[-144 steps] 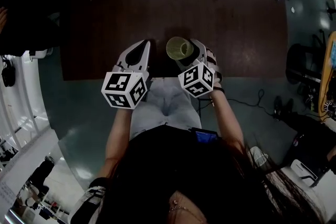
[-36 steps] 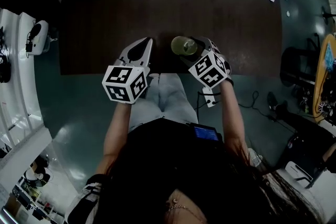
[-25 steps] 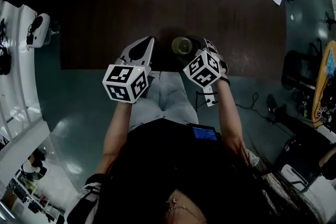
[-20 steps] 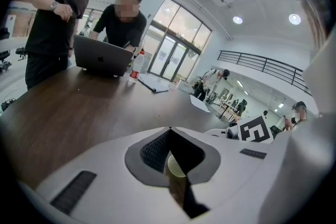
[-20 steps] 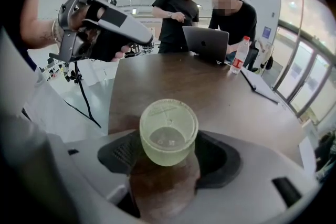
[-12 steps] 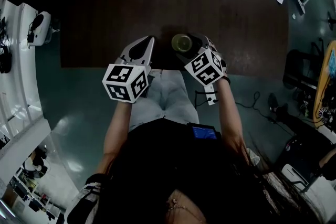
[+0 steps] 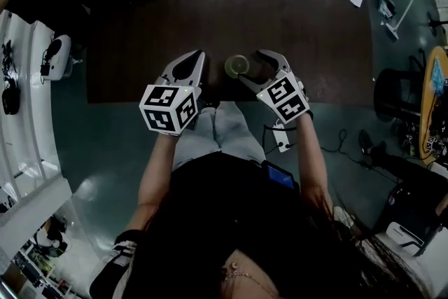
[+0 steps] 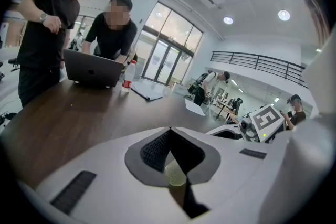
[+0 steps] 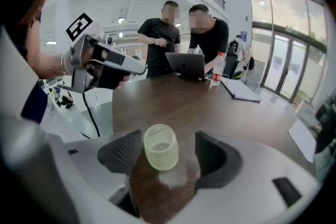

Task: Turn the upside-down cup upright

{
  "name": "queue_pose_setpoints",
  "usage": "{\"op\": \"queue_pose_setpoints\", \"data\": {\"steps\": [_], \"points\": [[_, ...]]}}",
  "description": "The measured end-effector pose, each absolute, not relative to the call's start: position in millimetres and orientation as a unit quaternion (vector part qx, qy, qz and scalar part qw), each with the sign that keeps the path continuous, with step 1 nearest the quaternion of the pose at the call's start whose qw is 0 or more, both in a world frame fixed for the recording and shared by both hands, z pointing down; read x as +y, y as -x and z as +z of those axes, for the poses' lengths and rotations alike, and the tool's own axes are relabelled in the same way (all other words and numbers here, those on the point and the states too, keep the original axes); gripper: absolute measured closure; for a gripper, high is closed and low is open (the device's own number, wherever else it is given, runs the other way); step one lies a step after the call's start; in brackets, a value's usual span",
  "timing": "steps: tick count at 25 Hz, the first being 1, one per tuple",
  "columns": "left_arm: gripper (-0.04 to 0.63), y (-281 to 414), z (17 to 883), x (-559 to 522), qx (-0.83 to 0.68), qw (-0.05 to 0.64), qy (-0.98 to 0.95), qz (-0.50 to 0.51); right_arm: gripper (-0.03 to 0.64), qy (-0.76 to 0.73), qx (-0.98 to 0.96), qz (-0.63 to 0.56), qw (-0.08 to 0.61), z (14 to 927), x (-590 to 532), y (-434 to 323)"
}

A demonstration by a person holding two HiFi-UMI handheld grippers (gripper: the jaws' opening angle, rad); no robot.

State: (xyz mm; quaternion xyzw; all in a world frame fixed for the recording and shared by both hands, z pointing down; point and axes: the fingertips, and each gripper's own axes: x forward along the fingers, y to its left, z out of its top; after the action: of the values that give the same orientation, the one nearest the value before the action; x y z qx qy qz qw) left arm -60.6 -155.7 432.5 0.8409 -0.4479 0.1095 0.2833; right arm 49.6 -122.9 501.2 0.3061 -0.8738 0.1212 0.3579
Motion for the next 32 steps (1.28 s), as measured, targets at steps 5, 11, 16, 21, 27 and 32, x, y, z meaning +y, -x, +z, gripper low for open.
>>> {"op": "queue_pose_setpoints", "data": {"steps": [5,11,16,21,27,32], "points": [[0.594,61,416,-161,-0.44,0.258,-0.854,0.106,0.38,-0.368,-0.871,0.107,0.307,466,-134,-52],[0.594,47,399,-153,-0.437,0.244,-0.86,0.1,0.513,-0.427,-0.875,0.099,0.205,417,-126,-72],[0.594,43,389,-150,-0.431,0.228,-0.869,0.089,0.557,-0.483,-0.858,0.116,0.132,395,-118,-89],[0.594,33,381,-144,-0.415,0.218,-0.879,0.085,0.582,-0.52,-0.838,0.128,0.107,391,-117,-99],[0.594,29,380,-135,-0.41,0.214,-0.882,0.089,0.601,-0.537,-0.825,0.151,0.093,392,-110,-110],[0.594,31,391,-135,-0.408,0.227,-0.878,0.099,0.603,-0.538,-0.823,0.149,0.099,394,-111,-109]]}}
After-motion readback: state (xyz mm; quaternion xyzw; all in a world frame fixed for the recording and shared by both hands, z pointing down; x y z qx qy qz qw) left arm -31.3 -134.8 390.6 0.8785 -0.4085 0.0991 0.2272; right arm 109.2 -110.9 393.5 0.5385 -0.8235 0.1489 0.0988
